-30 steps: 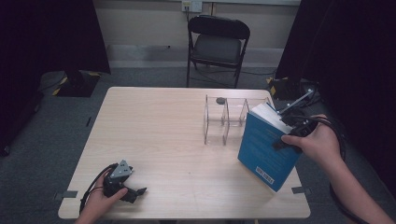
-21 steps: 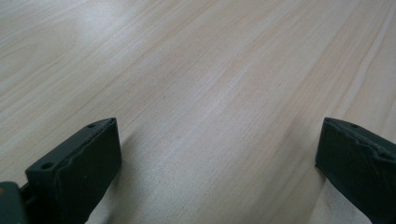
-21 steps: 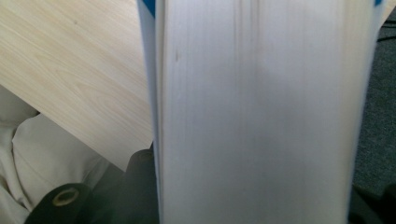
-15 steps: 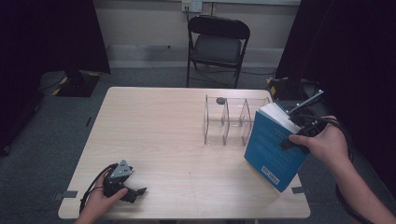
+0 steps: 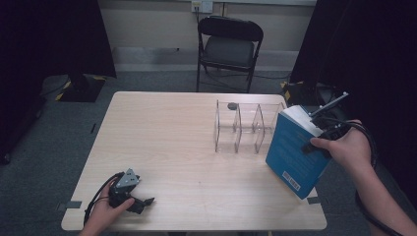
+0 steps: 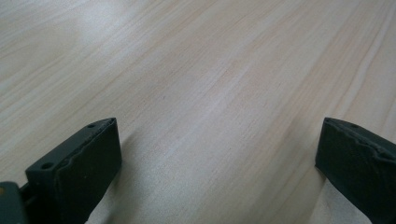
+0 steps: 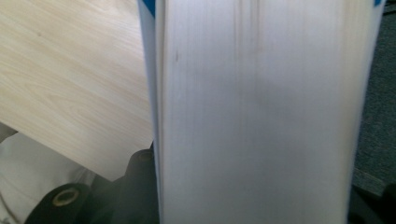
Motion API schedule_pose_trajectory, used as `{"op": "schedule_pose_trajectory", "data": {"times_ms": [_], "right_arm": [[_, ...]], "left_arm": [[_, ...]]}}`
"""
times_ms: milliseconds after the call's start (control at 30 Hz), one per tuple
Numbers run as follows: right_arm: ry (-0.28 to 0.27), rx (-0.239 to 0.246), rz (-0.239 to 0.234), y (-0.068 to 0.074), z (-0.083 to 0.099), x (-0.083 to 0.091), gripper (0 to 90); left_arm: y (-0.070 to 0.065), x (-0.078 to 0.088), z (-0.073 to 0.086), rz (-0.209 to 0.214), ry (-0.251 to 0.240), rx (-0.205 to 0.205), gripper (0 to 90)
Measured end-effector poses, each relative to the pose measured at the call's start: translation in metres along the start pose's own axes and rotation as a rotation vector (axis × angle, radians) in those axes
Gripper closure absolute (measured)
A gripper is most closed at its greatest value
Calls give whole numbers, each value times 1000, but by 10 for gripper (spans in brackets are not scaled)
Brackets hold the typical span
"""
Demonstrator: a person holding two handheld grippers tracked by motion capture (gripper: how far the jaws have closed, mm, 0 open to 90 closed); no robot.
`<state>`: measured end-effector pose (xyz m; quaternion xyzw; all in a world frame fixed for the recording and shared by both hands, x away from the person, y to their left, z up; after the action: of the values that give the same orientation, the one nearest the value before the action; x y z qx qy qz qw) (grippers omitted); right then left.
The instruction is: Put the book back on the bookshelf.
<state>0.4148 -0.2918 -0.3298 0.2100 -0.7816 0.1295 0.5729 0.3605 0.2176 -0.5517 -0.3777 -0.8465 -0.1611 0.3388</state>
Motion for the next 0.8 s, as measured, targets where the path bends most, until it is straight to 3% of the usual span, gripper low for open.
{"op": "schedule_pose_trajectory", "data": {"times_ms": [167,267,500,667,800], "right_arm": [[-8,-12,6,-3,-5,-1,617],[0,-51,-9,-4,-9,-2,617],[24,-35,12,-4,-17,-2,617],[11,-73,5,-6,-21,-3,617],[14,-76,5,-8,-24,-4,617]], "left_arm": [[0,0,0,0,0,0,0],[0,0,0,1,0,0,0],[0,1,0,-1,13,-3,0],[0,1,0,0,13,-4,0],[0,1,0,-1,14,-3,0]]}}
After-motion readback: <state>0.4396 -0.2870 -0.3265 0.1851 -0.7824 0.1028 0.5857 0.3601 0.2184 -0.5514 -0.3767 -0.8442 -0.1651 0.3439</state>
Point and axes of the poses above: each handheld gripper's, and its own axes: x roughly backward along the jaws, z roughly out of its underside, y roughly to its left, the point moved 7 cm from there along -x, roughly forward along the jaws, and after that the axes turned 2 degrees about -z, right-handed, at the moved point
